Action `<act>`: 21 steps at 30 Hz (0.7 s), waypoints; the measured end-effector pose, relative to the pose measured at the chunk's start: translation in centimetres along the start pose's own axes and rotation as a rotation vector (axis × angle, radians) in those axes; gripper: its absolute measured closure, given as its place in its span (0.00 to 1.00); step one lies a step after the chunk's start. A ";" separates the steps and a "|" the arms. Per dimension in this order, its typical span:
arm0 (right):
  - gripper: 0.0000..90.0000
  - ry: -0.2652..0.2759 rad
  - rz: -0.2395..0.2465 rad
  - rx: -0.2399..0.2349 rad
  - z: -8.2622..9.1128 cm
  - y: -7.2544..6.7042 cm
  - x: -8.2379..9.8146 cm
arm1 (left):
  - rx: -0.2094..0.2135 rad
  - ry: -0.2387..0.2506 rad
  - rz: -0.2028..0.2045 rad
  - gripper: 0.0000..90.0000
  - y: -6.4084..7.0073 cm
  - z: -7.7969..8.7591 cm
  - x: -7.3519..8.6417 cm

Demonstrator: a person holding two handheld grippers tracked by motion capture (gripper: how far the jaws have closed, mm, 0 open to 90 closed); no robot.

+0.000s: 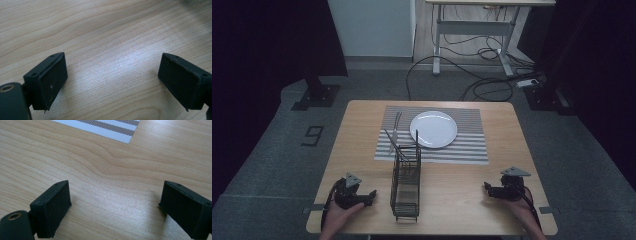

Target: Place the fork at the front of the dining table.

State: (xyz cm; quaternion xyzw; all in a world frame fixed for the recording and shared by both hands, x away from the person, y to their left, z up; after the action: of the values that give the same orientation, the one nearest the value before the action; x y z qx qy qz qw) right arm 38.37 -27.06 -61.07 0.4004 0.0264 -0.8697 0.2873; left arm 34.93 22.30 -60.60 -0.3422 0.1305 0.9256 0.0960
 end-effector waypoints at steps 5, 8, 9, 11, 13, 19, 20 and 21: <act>0.10 -0.001 -0.010 0.010 0.0 0.0 0.0 | 0.001 0.000 -0.001 0.10 0.0 0.0 0.0; 0.11 -0.001 -0.014 0.014 0.0 0.0 0.0 | 0.001 0.000 -0.001 0.10 0.0 0.0 0.0; 0.11 -0.002 -0.017 0.018 0.1 0.0 0.0 | 0.001 -0.001 -0.001 0.10 0.0 0.0 0.0; 0.12 -0.003 -0.027 0.026 0.1 0.0 0.0 | 0.001 -0.001 -0.001 0.09 0.0 0.0 0.0; 0.12 -0.008 -0.041 0.040 0.1 0.0 0.0 | 0.001 -0.002 -0.002 0.09 0.0 -0.1 -0.1; 0.14 0.001 -0.066 0.065 0.8 -0.1 -0.8 | 0.002 -0.003 -0.003 0.09 0.0 -0.1 -0.1; 0.14 0.013 -0.082 0.061 1.1 -0.2 -1.2 | 0.002 -0.003 -0.002 0.09 0.0 -0.1 -0.1; 0.14 0.013 -0.082 0.061 1.1 -0.2 -1.2 | 0.002 -0.003 -0.002 0.09 0.0 -0.1 -0.1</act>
State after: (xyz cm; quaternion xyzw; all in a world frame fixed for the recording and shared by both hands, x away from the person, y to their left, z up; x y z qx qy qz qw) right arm 38.15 -26.65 -59.55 0.4131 0.0180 -0.8786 0.2387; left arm 35.03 22.25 -60.61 -0.3410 0.1307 0.9258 0.0976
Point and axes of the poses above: each handheld gripper's, and its own axes: z roughly backward along the jaws, x roughly out of its underside, y roughly to its right, the point moved 8 cm from there along -z, roughly forward along the jaws, and after that the axes turned 15 degrees about z, right-handed, at the moved point
